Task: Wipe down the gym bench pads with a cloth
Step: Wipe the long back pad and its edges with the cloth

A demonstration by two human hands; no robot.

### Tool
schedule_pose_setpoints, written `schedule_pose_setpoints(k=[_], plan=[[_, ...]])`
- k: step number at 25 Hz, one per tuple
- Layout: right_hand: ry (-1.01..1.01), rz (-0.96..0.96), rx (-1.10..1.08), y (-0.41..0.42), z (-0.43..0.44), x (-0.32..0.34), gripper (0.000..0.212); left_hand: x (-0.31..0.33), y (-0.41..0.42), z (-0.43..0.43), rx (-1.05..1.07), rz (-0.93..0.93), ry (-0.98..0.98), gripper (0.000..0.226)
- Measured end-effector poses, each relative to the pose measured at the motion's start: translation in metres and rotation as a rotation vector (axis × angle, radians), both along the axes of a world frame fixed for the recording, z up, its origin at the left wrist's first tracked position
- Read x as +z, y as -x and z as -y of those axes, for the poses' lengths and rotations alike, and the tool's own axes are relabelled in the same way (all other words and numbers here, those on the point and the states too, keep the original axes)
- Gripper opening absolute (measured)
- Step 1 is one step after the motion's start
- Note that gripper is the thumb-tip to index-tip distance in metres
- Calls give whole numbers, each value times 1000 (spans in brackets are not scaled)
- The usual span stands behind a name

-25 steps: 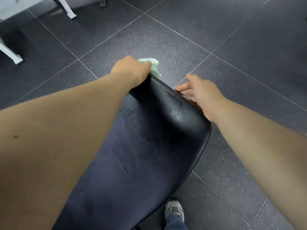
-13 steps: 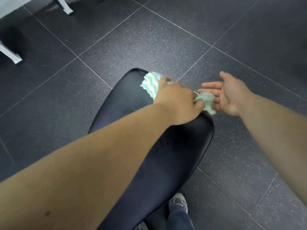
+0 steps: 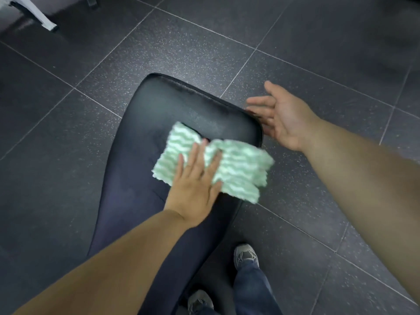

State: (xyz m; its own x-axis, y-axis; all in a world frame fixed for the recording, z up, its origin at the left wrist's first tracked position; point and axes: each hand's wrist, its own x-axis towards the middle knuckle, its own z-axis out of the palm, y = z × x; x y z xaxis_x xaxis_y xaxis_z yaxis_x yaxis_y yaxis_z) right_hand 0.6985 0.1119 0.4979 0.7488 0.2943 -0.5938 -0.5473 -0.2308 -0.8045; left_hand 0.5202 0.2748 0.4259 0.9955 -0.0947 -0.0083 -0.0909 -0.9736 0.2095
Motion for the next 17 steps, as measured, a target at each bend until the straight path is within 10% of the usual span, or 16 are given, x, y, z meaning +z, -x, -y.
schedule_pose_setpoints(k=[8, 17], plan=[[545, 674, 463, 8, -84, 30, 31, 34, -111, -53, 914, 49, 390, 55], [519, 680, 682, -32, -181, 34, 50, 22, -75, -48, 917, 18, 426, 57]])
